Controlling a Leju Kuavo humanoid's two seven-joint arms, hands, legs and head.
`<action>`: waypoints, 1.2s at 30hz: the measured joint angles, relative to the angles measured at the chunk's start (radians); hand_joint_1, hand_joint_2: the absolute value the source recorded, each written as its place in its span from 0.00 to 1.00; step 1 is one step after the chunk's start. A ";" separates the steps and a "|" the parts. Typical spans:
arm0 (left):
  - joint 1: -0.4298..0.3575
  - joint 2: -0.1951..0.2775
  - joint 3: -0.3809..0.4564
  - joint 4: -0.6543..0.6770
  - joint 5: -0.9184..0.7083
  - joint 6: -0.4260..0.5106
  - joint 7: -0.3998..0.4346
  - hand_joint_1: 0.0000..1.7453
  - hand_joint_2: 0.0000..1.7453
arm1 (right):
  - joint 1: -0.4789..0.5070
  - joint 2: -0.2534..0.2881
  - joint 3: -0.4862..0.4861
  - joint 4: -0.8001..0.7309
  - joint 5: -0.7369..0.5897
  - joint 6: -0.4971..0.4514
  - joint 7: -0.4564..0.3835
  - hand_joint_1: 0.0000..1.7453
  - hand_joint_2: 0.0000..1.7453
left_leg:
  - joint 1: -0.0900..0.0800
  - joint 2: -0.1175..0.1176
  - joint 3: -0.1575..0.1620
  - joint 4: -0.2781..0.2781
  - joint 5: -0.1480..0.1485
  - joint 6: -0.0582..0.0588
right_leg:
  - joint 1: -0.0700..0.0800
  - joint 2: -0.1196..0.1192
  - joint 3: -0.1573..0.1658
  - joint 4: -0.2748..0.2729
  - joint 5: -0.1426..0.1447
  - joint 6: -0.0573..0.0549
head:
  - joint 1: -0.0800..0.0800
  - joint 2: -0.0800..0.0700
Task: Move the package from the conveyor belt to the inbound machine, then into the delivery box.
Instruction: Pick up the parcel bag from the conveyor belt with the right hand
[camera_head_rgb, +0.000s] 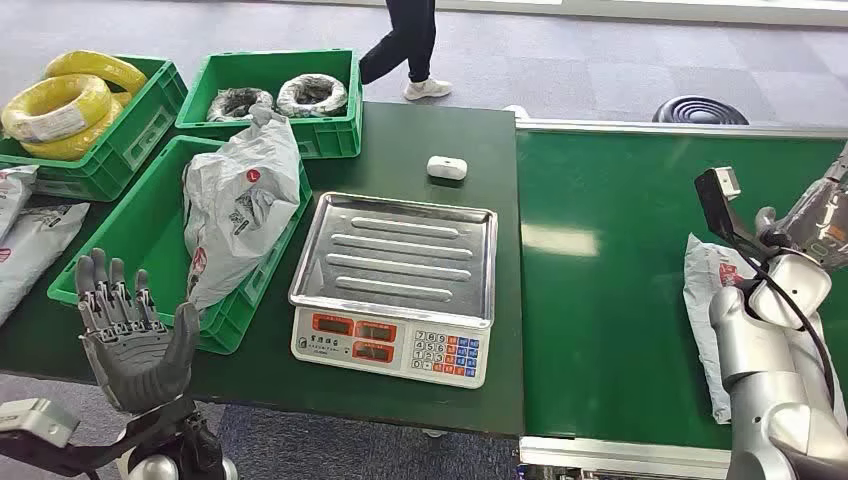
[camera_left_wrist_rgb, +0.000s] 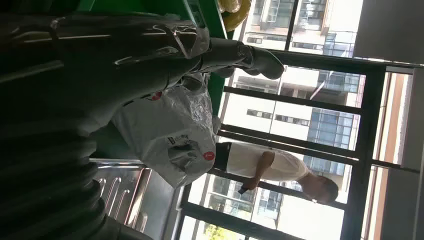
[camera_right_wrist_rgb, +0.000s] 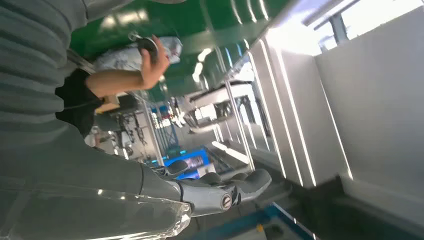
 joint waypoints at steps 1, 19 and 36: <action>0.004 0.001 0.000 -0.003 0.000 -0.001 0.000 0.00 1.00 | -0.008 0.001 -0.004 0.016 -0.011 0.029 -0.007 0.00 1.00 | 0.000 0.000 0.000 0.000 0.000 0.000 | 0.000 0.000 0.000 0.000 0.000 0.000 | 0.000 0.000; 0.029 0.008 0.022 -0.018 -0.011 -0.019 0.000 0.00 1.00 | -0.045 0.090 -0.192 0.227 -0.322 0.724 -0.236 0.00 1.00 | 0.000 -0.001 0.000 0.000 0.000 0.000 | 0.000 0.000 -0.001 0.000 0.000 0.000 | 0.000 0.000; 0.010 0.017 0.034 -0.011 -0.003 -0.026 0.000 0.00 1.00 | 0.005 0.083 -0.287 0.260 -0.393 0.823 -0.290 0.00 1.00 | 0.000 0.000 0.000 0.000 0.000 0.000 | 0.000 0.000 -0.001 0.000 0.000 0.000 | 0.000 0.000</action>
